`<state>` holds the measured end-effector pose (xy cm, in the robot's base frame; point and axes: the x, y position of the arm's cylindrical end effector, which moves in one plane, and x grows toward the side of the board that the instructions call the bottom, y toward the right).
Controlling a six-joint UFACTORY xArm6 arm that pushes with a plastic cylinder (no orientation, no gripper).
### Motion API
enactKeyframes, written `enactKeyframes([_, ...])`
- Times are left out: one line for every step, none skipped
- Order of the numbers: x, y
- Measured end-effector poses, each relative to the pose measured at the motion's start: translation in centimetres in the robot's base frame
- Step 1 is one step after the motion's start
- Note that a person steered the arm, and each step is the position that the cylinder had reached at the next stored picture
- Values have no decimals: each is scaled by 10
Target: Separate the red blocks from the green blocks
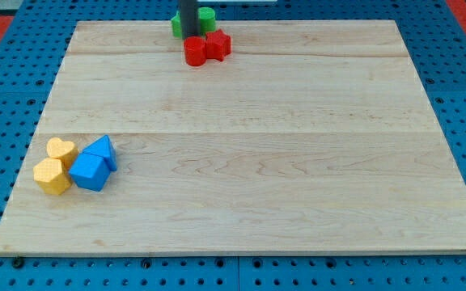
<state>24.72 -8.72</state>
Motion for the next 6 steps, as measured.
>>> enactKeyframes([24,-1])
enactKeyframes([15,-1])
enactKeyframes([-9,-1])
enactKeyframes([-26,12])
enactKeyframes([-14,47])
enactKeyframes([26,55])
